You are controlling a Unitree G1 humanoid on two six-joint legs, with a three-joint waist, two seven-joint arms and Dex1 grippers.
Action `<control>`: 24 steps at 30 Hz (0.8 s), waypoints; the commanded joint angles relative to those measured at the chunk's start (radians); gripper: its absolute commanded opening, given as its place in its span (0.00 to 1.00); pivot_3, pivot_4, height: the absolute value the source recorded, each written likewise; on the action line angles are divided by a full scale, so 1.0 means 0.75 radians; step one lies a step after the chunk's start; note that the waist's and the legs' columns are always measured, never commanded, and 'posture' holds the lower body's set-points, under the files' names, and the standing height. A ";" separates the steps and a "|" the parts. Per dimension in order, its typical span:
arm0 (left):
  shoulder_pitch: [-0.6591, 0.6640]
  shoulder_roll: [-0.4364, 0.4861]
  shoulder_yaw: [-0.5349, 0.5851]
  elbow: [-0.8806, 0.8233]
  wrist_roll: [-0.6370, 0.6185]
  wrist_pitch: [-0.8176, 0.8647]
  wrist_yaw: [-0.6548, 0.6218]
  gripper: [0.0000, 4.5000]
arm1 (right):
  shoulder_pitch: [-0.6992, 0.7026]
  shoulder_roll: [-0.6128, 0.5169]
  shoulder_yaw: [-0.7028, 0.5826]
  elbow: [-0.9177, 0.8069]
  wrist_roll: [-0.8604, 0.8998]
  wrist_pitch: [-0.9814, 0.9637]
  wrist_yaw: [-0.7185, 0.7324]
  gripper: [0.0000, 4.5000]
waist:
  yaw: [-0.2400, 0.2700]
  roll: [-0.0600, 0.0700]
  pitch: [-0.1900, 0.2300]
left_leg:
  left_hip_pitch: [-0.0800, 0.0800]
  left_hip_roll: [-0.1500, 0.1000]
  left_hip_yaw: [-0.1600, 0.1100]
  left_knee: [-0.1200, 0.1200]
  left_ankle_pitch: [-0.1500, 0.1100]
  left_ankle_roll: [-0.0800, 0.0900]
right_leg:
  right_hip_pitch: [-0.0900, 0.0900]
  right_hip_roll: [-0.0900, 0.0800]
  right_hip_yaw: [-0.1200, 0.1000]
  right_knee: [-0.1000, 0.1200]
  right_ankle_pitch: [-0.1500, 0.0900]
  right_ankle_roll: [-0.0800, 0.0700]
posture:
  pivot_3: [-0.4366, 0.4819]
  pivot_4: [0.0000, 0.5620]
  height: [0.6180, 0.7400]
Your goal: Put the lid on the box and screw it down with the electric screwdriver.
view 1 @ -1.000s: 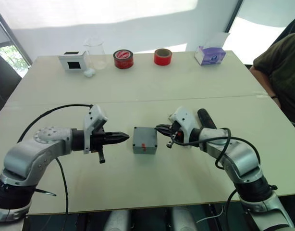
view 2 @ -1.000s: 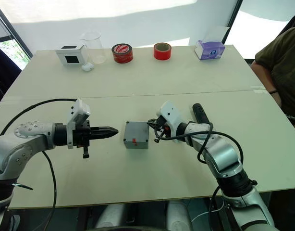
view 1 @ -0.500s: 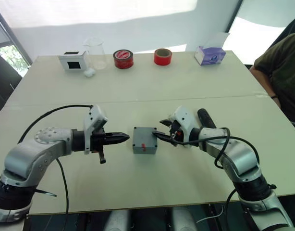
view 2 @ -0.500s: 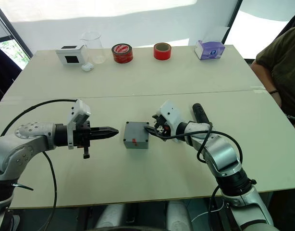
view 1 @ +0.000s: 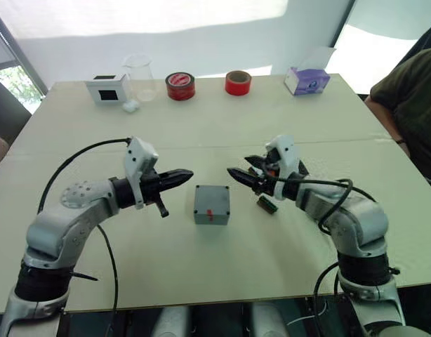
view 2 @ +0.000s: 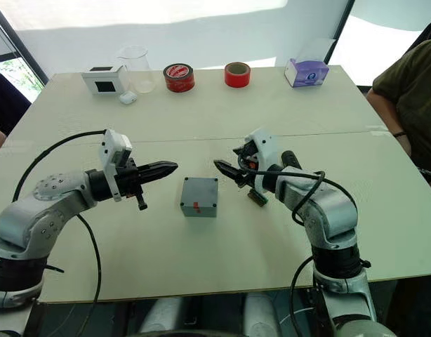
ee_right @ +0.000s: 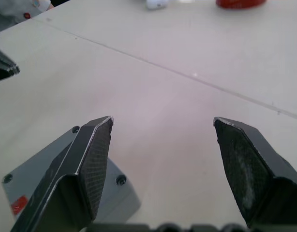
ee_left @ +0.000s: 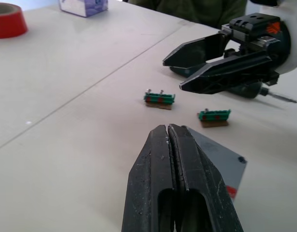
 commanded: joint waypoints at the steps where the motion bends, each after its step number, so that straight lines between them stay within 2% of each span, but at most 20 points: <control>1: -0.063 0.030 0.005 -0.006 -0.066 0.028 -0.084 0.00 | -0.075 -0.013 -0.110 -0.066 0.087 0.068 -0.020 0.75 | 0.000 0.000 0.000 | 0.000 0.000 0.000 0.000 0.000 0.000 | 0.000 0.000 0.000 0.000 0.000 0.000 | 0.48 0.27 1.00; 7: -0.111 0.083 -0.047 0.004 -0.043 0.012 -0.183 0.00 | -0.171 -0.101 -0.225 -0.007 0.143 0.130 -0.017 0.75 | -0.002 0.001 0.000 | 0.000 0.000 0.000 -0.001 0.000 0.000 | 0.000 0.000 0.000 0.000 0.000 0.000 | 0.48 0.27 1.00; 8: -0.121 0.090 -0.047 0.010 -0.046 0.009 -0.199 0.06 | -0.178 -0.143 -0.244 -0.008 0.165 0.143 0.011 0.88 | -0.001 0.001 0.000 | 0.000 0.000 0.000 -0.001 0.000 0.000 | 0.000 0.000 0.000 0.000 0.000 0.000 | 0.48 0.27 1.00; 10: -0.136 0.104 -0.047 0.011 -0.053 0.009 -0.228 0.14 | -0.188 -0.244 -0.272 -0.011 0.189 0.177 0.058 0.98 | 0.001 0.001 0.000 | 0.000 0.000 0.001 -0.001 0.000 0.000 | 0.000 0.000 0.000 0.000 0.000 0.000 | 0.48 0.27 1.00; 12: -0.144 0.119 -0.054 0.004 -0.058 0.014 -0.252 0.35 | -0.194 -0.366 -0.286 -0.004 0.216 0.223 0.109 1.00 | 0.000 0.001 0.001 | 0.000 0.000 0.001 0.000 0.000 0.001 | 0.001 0.000 0.000 -0.001 0.000 0.000 | 0.48 0.27 1.00; 13: -0.146 0.127 -0.059 -0.001 -0.055 0.011 -0.264 0.42 | -0.207 -0.440 -0.303 0.016 0.243 0.285 0.140 1.00 | 0.000 0.001 0.001 | 0.000 0.000 0.001 0.000 0.000 0.001 | 0.001 0.000 0.000 -0.001 0.000 0.000 | 0.48 0.27 1.00; 16: -0.155 0.145 -0.081 -0.017 -0.037 -0.009 -0.296 0.42 | -0.259 -0.671 -0.290 0.138 0.288 0.447 0.240 1.00 | -0.002 0.002 0.002 | 0.000 0.000 0.001 -0.001 -0.001 0.002 | 0.001 0.000 0.000 -0.003 0.000 0.000 | 0.48 0.27 1.00; 18: -0.160 0.145 -0.092 -0.030 -0.042 -0.004 -0.306 0.42 | -0.277 -0.830 -0.183 0.220 0.267 0.500 0.291 1.00 | -0.002 0.002 0.002 | 0.000 0.001 0.001 -0.001 -0.001 0.002 | 0.002 0.000 0.000 -0.004 0.000 0.000 | 0.48 0.27 1.00; 23: -0.150 0.145 -0.120 -0.056 -0.039 -0.009 -0.333 0.42 | -0.329 -1.070 0.089 0.373 0.229 0.544 0.419 1.00 | -0.006 0.002 0.002 | 0.000 0.001 0.002 -0.001 -0.001 0.003 | 0.002 0.000 0.000 -0.008 0.000 0.000 | 0.48 0.27 1.00; 24: -0.147 0.142 -0.127 -0.058 -0.039 -0.013 -0.337 0.34 | -0.340 -1.100 0.141 0.400 0.216 0.533 0.446 1.00 | -0.006 0.003 0.003 | 0.000 0.001 0.002 -0.002 -0.001 0.003 | 0.002 -0.001 0.000 -0.008 0.000 0.000 | 0.48 0.27 1.00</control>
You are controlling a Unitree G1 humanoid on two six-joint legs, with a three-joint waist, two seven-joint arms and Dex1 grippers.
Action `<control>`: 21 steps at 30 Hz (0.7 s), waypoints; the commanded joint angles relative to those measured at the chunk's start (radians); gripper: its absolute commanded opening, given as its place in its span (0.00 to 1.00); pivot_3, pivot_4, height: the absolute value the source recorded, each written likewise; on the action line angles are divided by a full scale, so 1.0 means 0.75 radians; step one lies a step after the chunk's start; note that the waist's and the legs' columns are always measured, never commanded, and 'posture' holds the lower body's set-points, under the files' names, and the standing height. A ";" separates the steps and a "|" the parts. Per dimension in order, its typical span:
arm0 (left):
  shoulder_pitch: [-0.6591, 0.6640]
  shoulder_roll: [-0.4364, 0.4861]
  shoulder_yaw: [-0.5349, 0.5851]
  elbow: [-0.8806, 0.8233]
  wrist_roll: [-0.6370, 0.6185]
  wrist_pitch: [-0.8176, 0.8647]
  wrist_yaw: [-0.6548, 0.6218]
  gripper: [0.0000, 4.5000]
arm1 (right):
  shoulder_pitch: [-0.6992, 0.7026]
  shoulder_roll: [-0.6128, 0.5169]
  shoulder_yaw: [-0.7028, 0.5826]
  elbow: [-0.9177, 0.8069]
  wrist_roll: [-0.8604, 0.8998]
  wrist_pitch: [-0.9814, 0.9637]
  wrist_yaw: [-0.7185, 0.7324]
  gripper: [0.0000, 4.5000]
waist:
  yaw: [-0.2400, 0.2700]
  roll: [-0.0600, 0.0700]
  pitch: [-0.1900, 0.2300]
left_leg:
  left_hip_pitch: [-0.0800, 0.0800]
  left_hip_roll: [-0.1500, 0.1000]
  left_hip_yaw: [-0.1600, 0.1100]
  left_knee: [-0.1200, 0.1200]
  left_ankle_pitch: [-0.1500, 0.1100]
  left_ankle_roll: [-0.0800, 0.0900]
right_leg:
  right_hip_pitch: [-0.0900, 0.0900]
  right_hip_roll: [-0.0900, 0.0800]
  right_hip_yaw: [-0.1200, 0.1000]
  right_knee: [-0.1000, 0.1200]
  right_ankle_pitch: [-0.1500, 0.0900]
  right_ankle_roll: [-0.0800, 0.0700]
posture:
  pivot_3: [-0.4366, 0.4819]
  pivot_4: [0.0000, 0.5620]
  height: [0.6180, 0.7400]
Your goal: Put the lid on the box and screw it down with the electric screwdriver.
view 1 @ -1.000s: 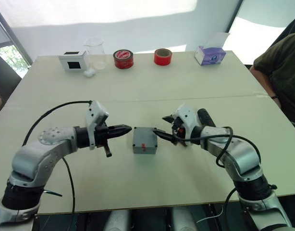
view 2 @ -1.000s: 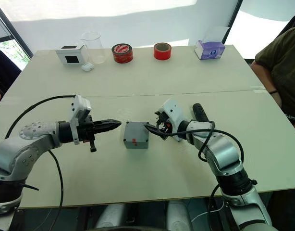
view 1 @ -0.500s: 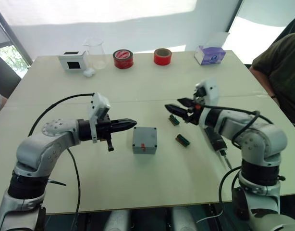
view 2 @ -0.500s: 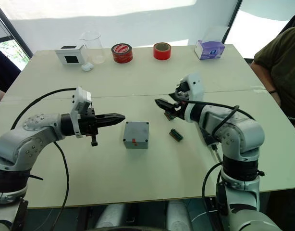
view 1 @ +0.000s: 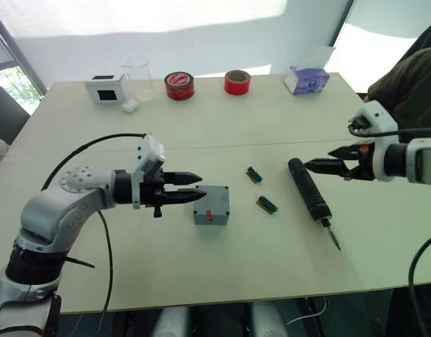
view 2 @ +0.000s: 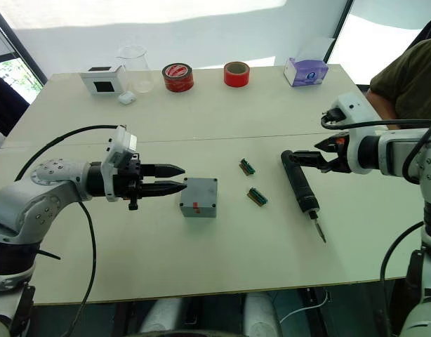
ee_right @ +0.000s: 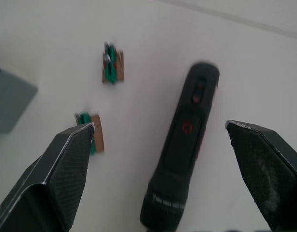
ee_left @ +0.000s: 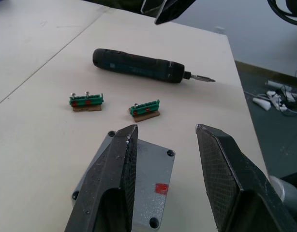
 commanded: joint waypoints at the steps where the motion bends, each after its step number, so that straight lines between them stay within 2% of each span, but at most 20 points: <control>1: 0.002 0.008 -0.019 -0.054 0.001 -0.038 -0.047 0.30 | -0.082 -0.128 0.200 0.087 -0.033 -0.013 0.140 1.00 | 0.001 0.001 0.001 | 0.000 0.000 0.001 0.000 0.000 0.000 | 0.000 0.000 0.000 0.000 0.000 0.000 | 0.48 0.27 1.00; 4: -0.001 0.002 -0.054 -0.064 0.017 -0.043 -0.059 0.03 | -0.137 -0.178 0.335 0.165 -0.049 -0.019 0.245 1.00 | 0.003 0.003 0.002 | -0.001 0.000 0.001 0.000 0.000 0.000 | -0.001 -0.001 0.000 -0.001 0.000 -0.001 | 0.48 0.27 1.00; 5: -0.004 -0.001 -0.068 -0.068 0.025 -0.047 -0.058 0.01 | -0.156 -0.181 0.370 0.200 -0.067 -0.032 0.266 1.00 | 0.003 0.003 0.003 | -0.001 0.000 0.001 0.000 0.000 0.001 | 0.000 -0.001 0.000 -0.002 0.000 -0.001 | 0.48 0.27 1.00; 11: -0.024 -0.021 -0.103 -0.059 0.059 -0.061 -0.046 0.01 | -0.291 -0.092 0.588 0.415 -0.206 -0.104 0.353 1.00 | 0.004 0.003 0.003 | -0.001 0.000 0.001 0.000 0.000 0.001 | -0.001 -0.001 0.000 -0.002 0.000 0.000 | 0.48 0.27 1.00; 15: -0.025 -0.025 -0.109 -0.047 0.075 -0.069 -0.048 0.01 | -0.332 -0.060 0.677 0.515 -0.285 -0.160 0.417 1.00 | 0.006 0.004 0.004 | -0.002 0.000 0.001 0.000 0.000 0.000 | -0.001 0.000 0.000 -0.002 0.000 0.000 | 0.48 0.27 1.00; 17: -0.002 -0.015 -0.120 -0.048 0.105 -0.088 -0.052 0.01 | -0.328 -0.040 0.736 0.569 -0.365 -0.275 0.456 1.00 | 0.006 0.004 0.004 | -0.002 -0.001 0.001 0.000 0.000 0.000 | -0.001 0.000 0.000 -0.002 0.000 0.001 | 0.48 0.27 1.00; 21: 0.020 -0.026 -0.103 -0.076 0.092 -0.069 -0.026 0.01 | -0.356 0.011 0.774 0.649 -0.425 -0.249 0.490 1.00 | 0.004 0.004 0.004 | -0.002 -0.001 0.001 0.000 0.000 0.000 | -0.001 0.000 0.000 -0.002 0.001 0.001 | 0.48 0.27 1.00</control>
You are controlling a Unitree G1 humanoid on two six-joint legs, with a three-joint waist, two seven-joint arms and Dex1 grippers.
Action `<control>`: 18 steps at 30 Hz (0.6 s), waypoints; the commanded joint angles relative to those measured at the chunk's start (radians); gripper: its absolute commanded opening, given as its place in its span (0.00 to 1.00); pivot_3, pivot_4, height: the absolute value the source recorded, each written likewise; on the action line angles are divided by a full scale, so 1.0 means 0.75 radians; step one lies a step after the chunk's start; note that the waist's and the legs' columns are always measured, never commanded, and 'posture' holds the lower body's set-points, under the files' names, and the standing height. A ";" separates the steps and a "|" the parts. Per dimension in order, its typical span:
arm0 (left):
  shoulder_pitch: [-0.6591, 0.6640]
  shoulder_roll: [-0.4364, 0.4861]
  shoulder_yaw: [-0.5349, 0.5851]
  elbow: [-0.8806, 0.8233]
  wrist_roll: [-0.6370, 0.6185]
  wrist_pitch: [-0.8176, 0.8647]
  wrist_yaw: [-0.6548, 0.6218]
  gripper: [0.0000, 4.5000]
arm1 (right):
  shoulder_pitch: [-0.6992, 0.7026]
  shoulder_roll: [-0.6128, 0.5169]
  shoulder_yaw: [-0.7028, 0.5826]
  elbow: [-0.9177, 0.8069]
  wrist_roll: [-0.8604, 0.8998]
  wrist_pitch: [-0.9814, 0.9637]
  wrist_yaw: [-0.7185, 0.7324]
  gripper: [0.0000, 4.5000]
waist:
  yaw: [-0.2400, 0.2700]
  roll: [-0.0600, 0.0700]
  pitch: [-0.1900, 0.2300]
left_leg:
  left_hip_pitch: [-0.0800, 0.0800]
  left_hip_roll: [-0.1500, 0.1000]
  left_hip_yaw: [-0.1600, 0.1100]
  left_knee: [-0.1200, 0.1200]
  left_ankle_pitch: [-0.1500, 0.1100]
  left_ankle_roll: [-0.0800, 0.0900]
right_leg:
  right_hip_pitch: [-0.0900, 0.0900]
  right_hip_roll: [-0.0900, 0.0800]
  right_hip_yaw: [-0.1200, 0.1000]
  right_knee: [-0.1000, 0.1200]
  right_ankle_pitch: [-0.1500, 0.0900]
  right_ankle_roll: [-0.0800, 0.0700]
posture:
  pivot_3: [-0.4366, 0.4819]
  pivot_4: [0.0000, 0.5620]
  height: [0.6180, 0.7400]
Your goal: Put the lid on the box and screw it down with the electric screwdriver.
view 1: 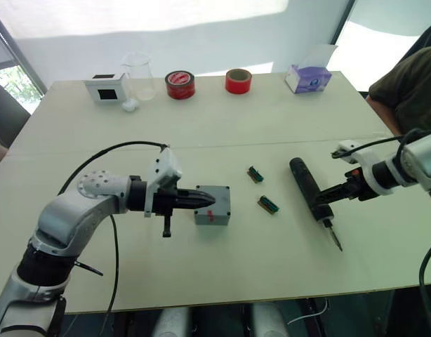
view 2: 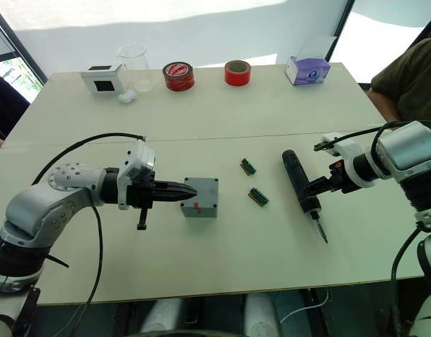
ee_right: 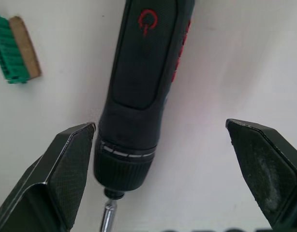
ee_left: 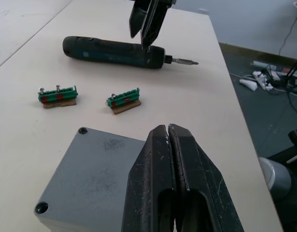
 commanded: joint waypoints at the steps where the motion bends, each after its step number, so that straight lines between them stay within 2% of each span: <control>1: 0.004 -0.003 0.018 -0.049 -0.008 -0.006 0.015 0.01 | -0.054 0.023 0.008 0.046 -0.064 0.014 0.024 1.00 | 0.000 0.000 0.000 | 0.000 0.000 0.000 0.000 0.000 0.000 | 0.000 0.000 0.000 0.000 0.000 0.000 | 0.48 0.27 1.00; 7: 0.011 -0.017 0.017 -0.059 -0.012 0.001 0.043 0.01 | -0.082 0.101 0.030 0.117 -0.128 0.036 0.038 1.00 | 0.003 0.000 0.000 | 0.000 0.000 0.000 0.000 0.000 0.000 | 0.000 0.000 0.000 0.000 0.000 0.000 | 0.48 0.27 1.00; 18: 0.026 -0.025 0.022 -0.059 -0.015 -0.001 0.069 0.01 | -0.043 0.146 0.085 0.064 -0.149 0.122 0.057 1.00 | 0.001 0.000 0.000 | 0.000 0.000 -0.001 0.000 0.000 0.000 | 0.000 0.000 0.000 0.000 0.000 0.000 | 0.48 0.27 1.00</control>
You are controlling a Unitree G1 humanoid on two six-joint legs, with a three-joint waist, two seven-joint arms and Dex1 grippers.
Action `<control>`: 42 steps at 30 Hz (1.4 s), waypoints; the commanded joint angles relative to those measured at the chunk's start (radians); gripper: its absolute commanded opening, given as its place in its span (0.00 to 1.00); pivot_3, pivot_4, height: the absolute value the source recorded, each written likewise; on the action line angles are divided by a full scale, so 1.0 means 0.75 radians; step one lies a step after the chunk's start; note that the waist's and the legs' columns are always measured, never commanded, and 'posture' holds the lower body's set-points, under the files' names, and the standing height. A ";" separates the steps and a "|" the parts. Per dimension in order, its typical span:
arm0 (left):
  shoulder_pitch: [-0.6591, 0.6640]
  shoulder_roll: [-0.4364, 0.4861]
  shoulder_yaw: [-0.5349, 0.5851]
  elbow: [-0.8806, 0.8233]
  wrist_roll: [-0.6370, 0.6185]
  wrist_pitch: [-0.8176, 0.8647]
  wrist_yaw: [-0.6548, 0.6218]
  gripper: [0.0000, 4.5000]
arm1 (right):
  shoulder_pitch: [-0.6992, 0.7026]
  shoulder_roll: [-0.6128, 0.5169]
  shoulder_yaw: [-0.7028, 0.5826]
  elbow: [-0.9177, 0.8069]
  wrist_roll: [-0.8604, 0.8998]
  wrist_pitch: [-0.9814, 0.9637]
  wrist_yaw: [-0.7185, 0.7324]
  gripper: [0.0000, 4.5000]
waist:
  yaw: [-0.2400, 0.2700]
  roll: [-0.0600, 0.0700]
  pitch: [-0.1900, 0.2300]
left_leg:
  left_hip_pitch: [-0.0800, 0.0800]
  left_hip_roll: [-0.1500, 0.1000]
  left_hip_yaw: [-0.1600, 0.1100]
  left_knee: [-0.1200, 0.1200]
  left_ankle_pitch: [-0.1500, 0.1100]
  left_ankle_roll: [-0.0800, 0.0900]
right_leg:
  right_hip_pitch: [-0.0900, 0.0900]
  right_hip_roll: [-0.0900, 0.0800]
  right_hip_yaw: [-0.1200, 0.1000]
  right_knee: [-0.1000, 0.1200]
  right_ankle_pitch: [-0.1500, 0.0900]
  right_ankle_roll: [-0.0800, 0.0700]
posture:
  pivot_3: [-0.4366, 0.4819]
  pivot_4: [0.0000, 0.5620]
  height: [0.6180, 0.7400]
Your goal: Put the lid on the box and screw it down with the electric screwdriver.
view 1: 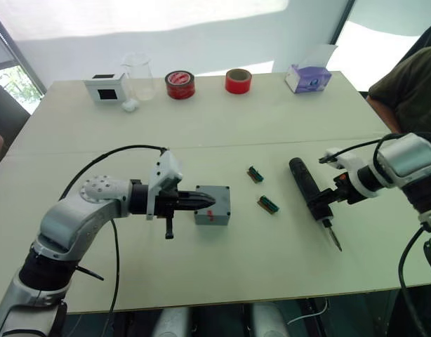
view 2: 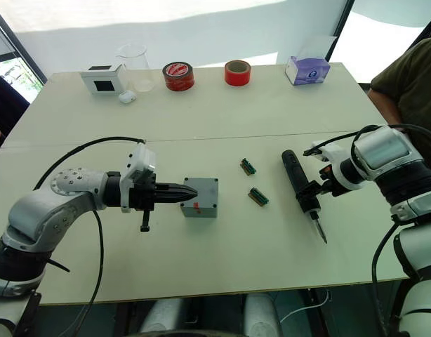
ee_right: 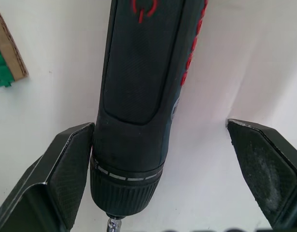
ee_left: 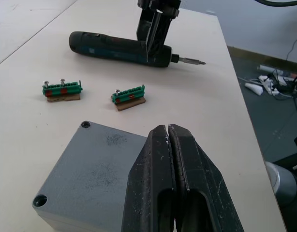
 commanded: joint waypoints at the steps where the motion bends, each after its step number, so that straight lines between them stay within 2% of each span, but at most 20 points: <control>1: 0.004 -0.006 0.021 -0.045 -0.014 -0.006 0.010 0.01 | -0.003 0.031 0.014 -0.021 -0.008 0.041 -0.005 1.00 | 0.001 0.000 0.000 | 0.000 0.000 0.000 0.000 0.000 0.000 | 0.000 0.000 0.000 0.000 0.000 0.000 | 0.48 0.27 1.00; 8: -0.001 -0.028 0.008 -0.036 -0.011 -0.009 0.023 0.01 | 0.026 0.070 0.060 -0.071 -0.039 0.057 -0.038 1.00 | -0.001 -0.003 -0.002 | 0.000 0.000 -0.001 0.000 0.000 0.000 | 0.001 0.000 0.000 0.000 0.000 0.000 | 0.48 0.27 1.00; 11: -0.003 -0.031 0.016 -0.028 -0.010 -0.010 0.022 0.00 | 0.025 0.090 0.049 -0.055 -0.034 0.103 -0.053 0.86 | -0.002 -0.005 -0.003 | 0.000 0.000 -0.001 0.000 0.000 0.000 | 0.001 0.001 0.000 0.000 0.000 0.000 | 0.48 0.27 1.00; 15: -0.007 -0.041 0.021 -0.019 -0.013 -0.011 0.028 0.00 | 0.055 0.087 0.064 -0.097 -0.040 0.105 -0.067 0.60 | -0.001 -0.005 -0.003 | 0.000 0.000 -0.001 0.000 0.000 0.000 | 0.001 0.001 0.000 0.000 0.000 0.000 | 0.48 0.27 1.00; 16: -0.010 -0.045 0.019 -0.017 -0.011 -0.011 0.030 0.00 | 0.064 0.091 0.059 -0.112 -0.039 0.111 -0.075 0.48 | -0.001 -0.005 -0.003 | 0.000 0.000 -0.001 0.000 0.000 0.000 | 0.001 0.001 0.000 0.000 0.000 0.000 | 0.48 0.27 1.00; 17: -0.013 -0.048 0.018 -0.012 -0.009 -0.012 0.031 0.00 | 0.069 0.095 0.053 -0.118 -0.044 0.112 -0.087 0.43 | -0.001 -0.006 -0.004 | 0.000 0.000 -0.001 0.000 0.000 0.000 | 0.001 0.001 0.000 0.000 0.000 0.000 | 0.48 0.27 1.00; 20: -0.008 -0.042 0.022 -0.001 0.005 -0.017 0.033 0.00 | 0.063 0.107 -0.007 -0.094 -0.059 0.101 -0.127 0.41 | -0.001 -0.008 -0.005 | 0.001 0.000 -0.002 0.000 0.000 0.000 | 0.001 0.001 -0.001 0.000 0.000 0.000 | 0.48 0.27 1.00; 25: 0.016 -0.022 0.061 0.043 0.027 -0.027 0.047 0.00 | -0.041 0.136 -0.246 0.065 -0.072 0.018 -0.195 0.41 | -0.008 -0.008 -0.005 | 0.001 0.001 -0.001 0.000 0.000 -0.001 | 0.001 0.001 -0.001 0.000 0.001 -0.001 | 0.48 0.27 1.00; 28: 0.023 -0.017 0.097 0.078 0.012 -0.023 0.050 0.00 | -0.076 0.111 -0.379 0.052 -0.068 -0.125 -0.208 0.41 | -0.003 0.001 0.001 | 0.001 0.000 0.000 0.000 0.001 -0.001 | 0.000 0.000 0.000 0.001 0.001 -0.001 | 0.48 0.27 1.00; 30: 0.020 -0.002 0.118 0.109 0.016 -0.022 0.045 0.00 | -0.061 0.150 -0.735 -0.143 0.087 -0.215 -0.226 0.41 | -0.001 0.007 0.005 | 0.000 0.000 0.001 0.000 0.001 -0.001 | -0.002 0.000 0.000 0.001 0.001 -0.001 | 0.48 0.27 1.00; 31: 0.021 0.011 0.125 0.127 0.026 -0.025 0.041 0.00 | -0.029 0.231 -0.979 -0.301 0.188 -0.285 -0.283 0.41 | -0.003 0.010 0.007 | -0.003 0.000 0.001 0.000 0.001 -0.001 | -0.005 0.001 0.000 0.002 0.001 -0.001 | 0.48 0.27 1.00; 33: 0.028 0.035 0.138 0.155 0.036 -0.037 0.024 0.00 | 0.018 0.401 -1.288 -0.522 0.310 -0.364 -0.429 0.41 | -0.009 0.010 0.007 | -0.014 0.001 0.003 0.000 0.005 -0.009 | -0.019 0.001 0.002 0.008 0.001 -0.001 | 0.48 0.27 1.00; 34: 0.027 0.043 0.145 0.163 0.034 -0.033 0.021 0.00 | 0.061 0.499 -1.371 -0.636 0.329 -0.405 -0.523 0.41 | -0.008 0.010 0.007 | -0.020 0.002 0.003 0.001 0.008 -0.012 | -0.027 0.002 0.002 0.015 0.001 -0.001 | 0.48 0.27 1.00; 37: 0.011 0.063 0.164 0.182 0.020 -0.017 0.004 0.00 | 0.168 0.716 -1.433 -0.920 0.405 -0.421 -0.701 0.41 | 0.009 0.005 0.004 | -0.022 0.005 -0.003 0.000 0.011 -0.018 | -0.027 0.007 -0.001 0.016 0.001 -0.001 | 0.48 0.27 1.00; 40: -0.014 0.067 0.150 0.185 0.033 -0.008 0.009 0.00 | 0.240 0.875 -1.471 -1.071 0.565 -0.434 -0.766 0.41 | 0.018 0.005 0.004 | -0.020 0.001 -0.003 0.002 0.011 -0.018 | -0.023 0.002 0.000 0.016 0.002 -0.002 | 0.48 0.27 1.00; 42: -0.012 0.080 0.153 0.194 0.031 0.006 0.004 0.00 | 0.313 0.961 -1.422 -1.163 0.653 -0.450 -0.781 0.41 | 0.023 0.006 0.004 | -0.020 -0.001 -0.002 0.004 0.006 -0.008 | -0.023 0.000 0.001 0.016 0.003 -0.001 | 0.48 0.27 1.00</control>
